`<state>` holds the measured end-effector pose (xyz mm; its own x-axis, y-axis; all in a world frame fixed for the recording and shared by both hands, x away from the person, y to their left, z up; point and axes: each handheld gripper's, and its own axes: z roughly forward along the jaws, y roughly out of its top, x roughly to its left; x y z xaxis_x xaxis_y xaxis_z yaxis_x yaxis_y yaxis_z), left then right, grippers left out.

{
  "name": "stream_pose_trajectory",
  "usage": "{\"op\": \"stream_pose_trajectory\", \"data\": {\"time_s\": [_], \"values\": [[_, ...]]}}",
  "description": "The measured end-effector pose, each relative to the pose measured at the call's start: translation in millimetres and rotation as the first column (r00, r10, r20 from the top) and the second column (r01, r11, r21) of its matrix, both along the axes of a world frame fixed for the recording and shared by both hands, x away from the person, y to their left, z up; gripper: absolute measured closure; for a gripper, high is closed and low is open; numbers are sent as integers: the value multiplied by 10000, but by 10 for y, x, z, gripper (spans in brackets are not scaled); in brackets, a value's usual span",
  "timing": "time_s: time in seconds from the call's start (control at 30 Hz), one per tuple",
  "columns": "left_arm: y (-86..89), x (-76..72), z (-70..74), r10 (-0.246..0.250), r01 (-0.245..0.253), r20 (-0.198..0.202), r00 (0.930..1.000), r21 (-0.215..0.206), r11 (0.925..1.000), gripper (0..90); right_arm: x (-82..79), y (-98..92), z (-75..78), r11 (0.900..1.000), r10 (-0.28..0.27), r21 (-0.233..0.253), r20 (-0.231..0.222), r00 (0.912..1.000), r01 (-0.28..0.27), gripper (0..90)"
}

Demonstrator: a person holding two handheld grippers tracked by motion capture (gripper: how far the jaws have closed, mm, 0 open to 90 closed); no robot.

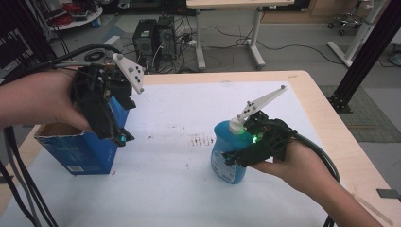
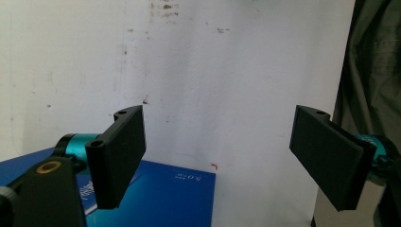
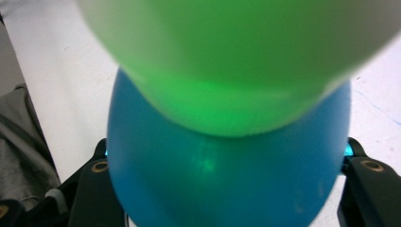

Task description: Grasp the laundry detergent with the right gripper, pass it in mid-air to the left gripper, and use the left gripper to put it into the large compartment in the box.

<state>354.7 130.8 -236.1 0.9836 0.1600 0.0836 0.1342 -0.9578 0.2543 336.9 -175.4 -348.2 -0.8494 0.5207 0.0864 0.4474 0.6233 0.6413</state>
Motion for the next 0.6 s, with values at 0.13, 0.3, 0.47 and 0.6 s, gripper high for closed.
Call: {"op": "stream_pose_trajectory", "data": {"time_s": [0.13, 0.3, 0.47, 0.6], "values": [[-5, -5, -6, -16, 16, -15, 10000, 22, 10000, 194, -1, -23, 6, 9999, -139, 83, 165, 9998, 138, 405], [-4, -6, -10, -16, 16, -22, 10000, 31, 10000, 194, 5, -85, 14, 9994, -305, 202, 431, 9986, 296, 435], [-3, -4, -16, -26, 26, -9, 10000, 10, 10000, 194, 11, -146, 5, 9986, -377, 394, 609, 9974, 353, 450], [0, -8, -20, 16, -16, -20, 10000, -4, 10000, 194, 12, -155, -2, 9987, -258, 449, 729, 9970, 226, 458]]}}
